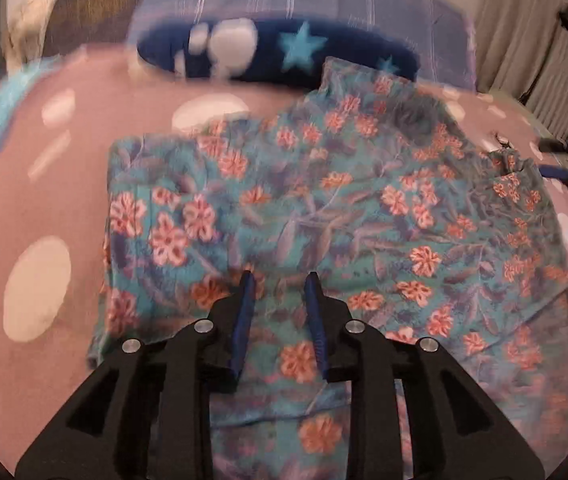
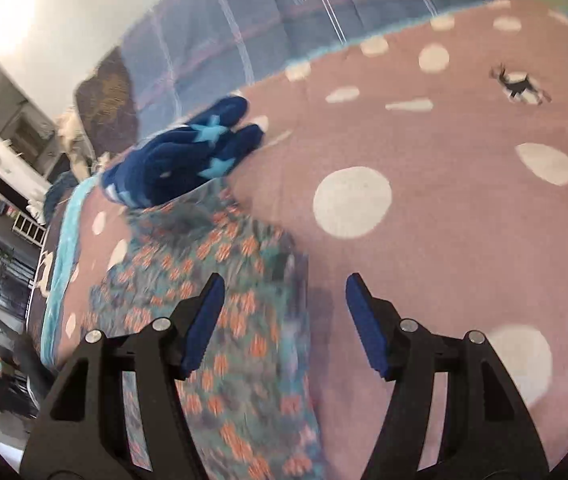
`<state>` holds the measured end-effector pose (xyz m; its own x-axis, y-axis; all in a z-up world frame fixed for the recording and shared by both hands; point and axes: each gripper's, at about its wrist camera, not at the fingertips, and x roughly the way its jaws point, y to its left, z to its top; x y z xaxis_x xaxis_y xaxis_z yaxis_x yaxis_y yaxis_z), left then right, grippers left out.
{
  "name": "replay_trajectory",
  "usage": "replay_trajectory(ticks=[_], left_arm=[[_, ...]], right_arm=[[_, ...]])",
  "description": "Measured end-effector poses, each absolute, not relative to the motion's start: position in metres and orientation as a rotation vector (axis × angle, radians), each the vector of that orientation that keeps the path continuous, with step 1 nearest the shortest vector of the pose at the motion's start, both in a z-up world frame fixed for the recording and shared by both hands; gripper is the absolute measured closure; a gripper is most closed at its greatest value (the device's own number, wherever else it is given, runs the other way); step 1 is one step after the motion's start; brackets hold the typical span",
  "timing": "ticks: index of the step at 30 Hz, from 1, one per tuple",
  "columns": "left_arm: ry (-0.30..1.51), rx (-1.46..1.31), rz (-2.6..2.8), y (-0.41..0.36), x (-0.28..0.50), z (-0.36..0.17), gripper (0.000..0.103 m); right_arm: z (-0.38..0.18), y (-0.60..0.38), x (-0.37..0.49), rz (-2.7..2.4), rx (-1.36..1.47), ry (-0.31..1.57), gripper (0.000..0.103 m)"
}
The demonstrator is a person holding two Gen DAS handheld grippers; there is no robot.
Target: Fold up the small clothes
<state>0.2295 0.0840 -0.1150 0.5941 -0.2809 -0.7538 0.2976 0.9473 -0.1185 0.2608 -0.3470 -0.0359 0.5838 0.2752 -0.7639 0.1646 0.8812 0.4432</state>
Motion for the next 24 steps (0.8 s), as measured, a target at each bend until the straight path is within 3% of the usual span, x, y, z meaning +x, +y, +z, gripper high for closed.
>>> replay_trajectory(ticks=[3, 4, 6, 8, 13, 18, 24], left_arm=[[0.871, 0.026, -0.322, 0.085, 0.228, -0.113, 0.075], [0.872, 0.034, -0.317, 0.084, 0.228, -0.113, 0.075], [0.869, 0.050, -0.311, 0.083, 0.227, -0.114, 0.075], [0.867, 0.044, -0.314, 0.082, 0.228, -0.114, 0.075], [0.871, 0.007, -0.332, 0.085, 0.229, -0.117, 0.075], [0.868, 0.024, -0.325, 0.084, 0.228, -0.116, 0.074], [0.864, 0.026, -0.323, 0.084, 0.227, -0.115, 0.074]], right_arm=[[-0.048, -0.337, 0.293, 0.074, 0.509, 1.067, 0.039], [-0.053, -0.332, 0.301, 0.066, 0.493, 1.097, 0.054], [-0.061, -0.322, 0.310, 0.025, 0.438, 1.156, 0.097], [-0.056, -0.313, 0.308, -0.055, 0.337, 1.161, 0.098], [-0.027, -0.343, 0.290, -0.426, 0.035, 0.973, 0.103], [-0.033, -0.357, 0.266, -0.282, 0.144, 0.957, 0.103], [-0.028, -0.272, 0.213, 0.119, 0.174, 0.928, 0.097]])
